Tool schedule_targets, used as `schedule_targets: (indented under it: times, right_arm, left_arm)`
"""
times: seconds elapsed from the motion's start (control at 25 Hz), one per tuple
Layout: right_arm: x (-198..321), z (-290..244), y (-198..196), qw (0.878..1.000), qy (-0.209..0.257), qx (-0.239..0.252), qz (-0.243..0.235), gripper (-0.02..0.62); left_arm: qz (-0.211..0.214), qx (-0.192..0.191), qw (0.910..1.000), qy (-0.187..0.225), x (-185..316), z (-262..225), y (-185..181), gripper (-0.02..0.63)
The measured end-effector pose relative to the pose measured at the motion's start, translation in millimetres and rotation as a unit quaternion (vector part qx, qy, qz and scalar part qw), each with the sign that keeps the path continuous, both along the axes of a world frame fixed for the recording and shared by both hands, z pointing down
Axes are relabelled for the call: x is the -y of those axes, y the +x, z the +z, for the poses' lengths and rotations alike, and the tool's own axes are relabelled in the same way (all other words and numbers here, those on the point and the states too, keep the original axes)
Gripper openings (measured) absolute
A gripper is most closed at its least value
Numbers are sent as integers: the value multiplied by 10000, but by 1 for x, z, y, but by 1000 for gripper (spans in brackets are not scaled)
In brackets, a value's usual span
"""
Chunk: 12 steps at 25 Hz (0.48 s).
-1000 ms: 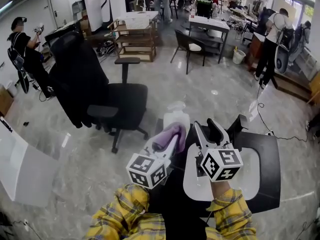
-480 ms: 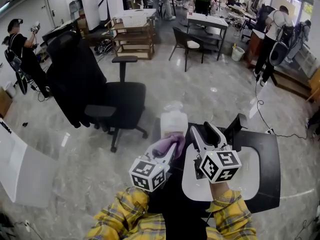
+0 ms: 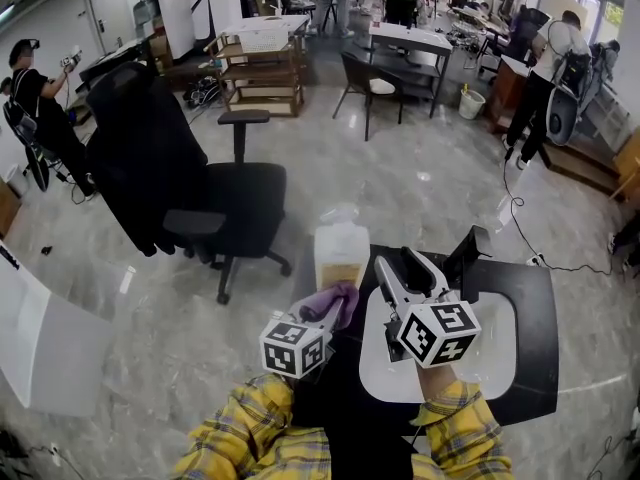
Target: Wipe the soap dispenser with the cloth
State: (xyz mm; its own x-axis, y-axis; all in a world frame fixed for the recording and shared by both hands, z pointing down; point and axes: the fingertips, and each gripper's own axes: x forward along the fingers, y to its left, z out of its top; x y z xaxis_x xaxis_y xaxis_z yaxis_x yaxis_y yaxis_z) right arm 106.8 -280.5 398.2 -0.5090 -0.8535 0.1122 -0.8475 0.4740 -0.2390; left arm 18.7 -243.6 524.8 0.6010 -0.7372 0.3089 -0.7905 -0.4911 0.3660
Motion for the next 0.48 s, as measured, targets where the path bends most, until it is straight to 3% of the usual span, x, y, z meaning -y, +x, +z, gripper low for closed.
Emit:
schedule_targets:
  times: [0.48]
  right_arm:
    - [-5,10,0,9997,-125,-35,-196,184]
  left_arm:
    - [50,268,9965,-792,-2,45,1,49]
